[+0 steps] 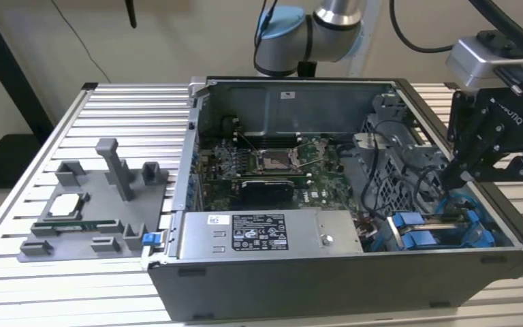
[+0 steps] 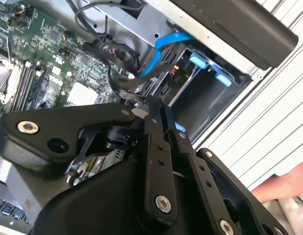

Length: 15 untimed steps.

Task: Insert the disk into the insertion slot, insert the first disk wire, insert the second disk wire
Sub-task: 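Insert the second disk wire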

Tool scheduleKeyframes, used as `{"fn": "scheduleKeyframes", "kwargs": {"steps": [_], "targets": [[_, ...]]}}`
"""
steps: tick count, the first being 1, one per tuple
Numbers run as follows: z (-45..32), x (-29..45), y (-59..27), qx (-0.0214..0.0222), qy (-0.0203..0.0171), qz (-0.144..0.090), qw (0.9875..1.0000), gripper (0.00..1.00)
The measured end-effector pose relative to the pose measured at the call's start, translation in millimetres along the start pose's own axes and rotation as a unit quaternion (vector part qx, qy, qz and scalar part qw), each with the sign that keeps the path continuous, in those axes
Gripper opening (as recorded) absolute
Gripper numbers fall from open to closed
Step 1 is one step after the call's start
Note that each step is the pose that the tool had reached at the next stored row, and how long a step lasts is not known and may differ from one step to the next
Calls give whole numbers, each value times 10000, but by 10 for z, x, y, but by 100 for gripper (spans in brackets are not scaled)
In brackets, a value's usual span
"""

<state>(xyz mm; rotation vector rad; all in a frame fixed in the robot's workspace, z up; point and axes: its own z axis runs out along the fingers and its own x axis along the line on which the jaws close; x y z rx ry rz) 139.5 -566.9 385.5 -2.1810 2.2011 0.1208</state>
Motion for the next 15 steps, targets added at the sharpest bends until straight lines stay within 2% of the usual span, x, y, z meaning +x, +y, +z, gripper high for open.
{"fn": "scheduleKeyframes", "kwargs": {"steps": [8, 15], "targets": [[-2, 1, 109, 0, -3, 0, 10000, 0], [33, 6, 130, -2, -2, 0, 10000, 0]]}}
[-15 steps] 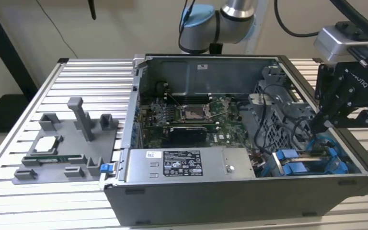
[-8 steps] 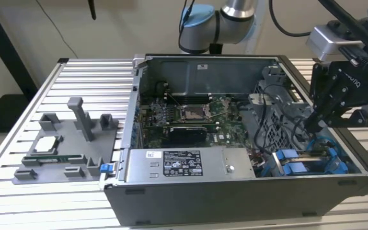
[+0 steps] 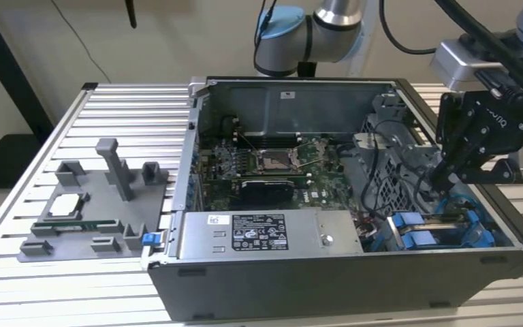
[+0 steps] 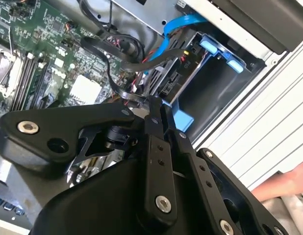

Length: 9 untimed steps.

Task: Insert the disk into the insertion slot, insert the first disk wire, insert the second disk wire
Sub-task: 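Insert the second disk wire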

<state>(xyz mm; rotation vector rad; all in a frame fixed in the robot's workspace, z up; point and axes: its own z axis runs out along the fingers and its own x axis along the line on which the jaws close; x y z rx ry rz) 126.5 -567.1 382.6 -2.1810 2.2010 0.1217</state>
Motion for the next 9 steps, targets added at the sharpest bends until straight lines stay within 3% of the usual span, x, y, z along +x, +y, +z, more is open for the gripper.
{"fn": "scheduleKeyframes", "kwargs": {"steps": [9], "targets": [[77, 25, -1, -8, 0, 1, 10000, 0]]}}
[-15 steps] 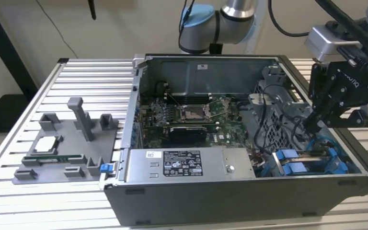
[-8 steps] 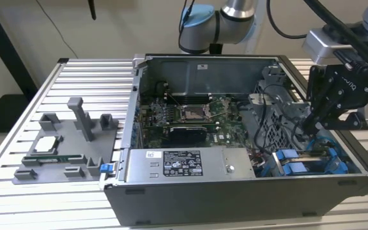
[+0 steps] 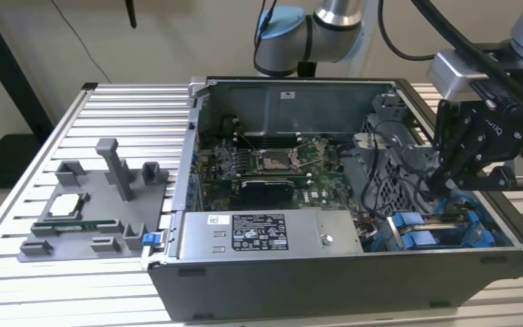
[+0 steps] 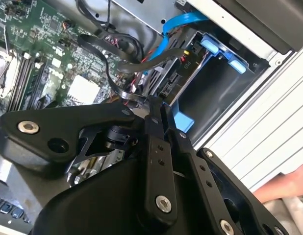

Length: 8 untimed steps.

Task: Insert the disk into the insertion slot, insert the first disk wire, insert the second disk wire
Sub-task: 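Insert the second disk wire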

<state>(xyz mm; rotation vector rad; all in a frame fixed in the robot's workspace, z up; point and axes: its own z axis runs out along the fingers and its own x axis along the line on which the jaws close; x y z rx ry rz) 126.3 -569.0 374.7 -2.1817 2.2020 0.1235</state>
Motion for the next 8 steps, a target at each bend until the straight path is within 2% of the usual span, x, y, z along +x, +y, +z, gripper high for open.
{"fn": "scheduleKeyframes", "kwargs": {"steps": [4, 8], "targets": [[28, 19, -1, -4, -1, 0, 10000, 0], [36, 59, -2, -5, -33, -1, 10000, 0]]}}
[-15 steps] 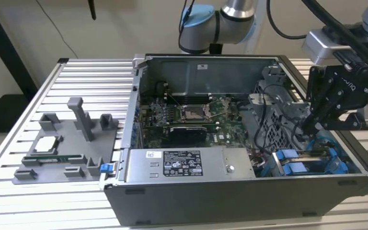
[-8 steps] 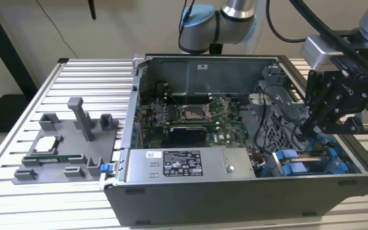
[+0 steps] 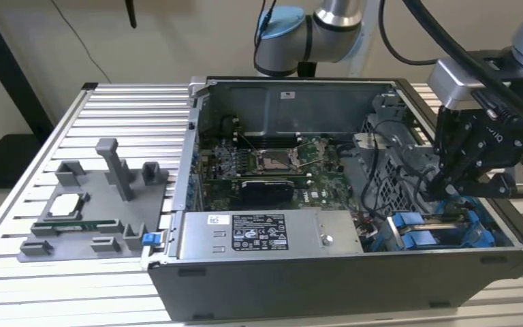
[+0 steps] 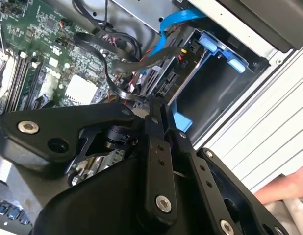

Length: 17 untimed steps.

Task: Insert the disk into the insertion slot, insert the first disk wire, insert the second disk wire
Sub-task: 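Insert the second disk wire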

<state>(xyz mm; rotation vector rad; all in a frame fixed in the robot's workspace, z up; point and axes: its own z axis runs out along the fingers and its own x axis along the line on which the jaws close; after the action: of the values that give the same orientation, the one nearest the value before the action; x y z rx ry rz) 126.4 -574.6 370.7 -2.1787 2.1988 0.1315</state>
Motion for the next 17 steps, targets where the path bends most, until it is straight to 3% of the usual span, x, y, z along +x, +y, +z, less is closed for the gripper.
{"fn": "scheduleKeyframes", "kwargs": {"steps": [4, 17], "targets": [[4, 54, -1, 0, -44, -1, 10000, 0], [63, 60, -89, -1, -64, -2, 10000, 0]]}}
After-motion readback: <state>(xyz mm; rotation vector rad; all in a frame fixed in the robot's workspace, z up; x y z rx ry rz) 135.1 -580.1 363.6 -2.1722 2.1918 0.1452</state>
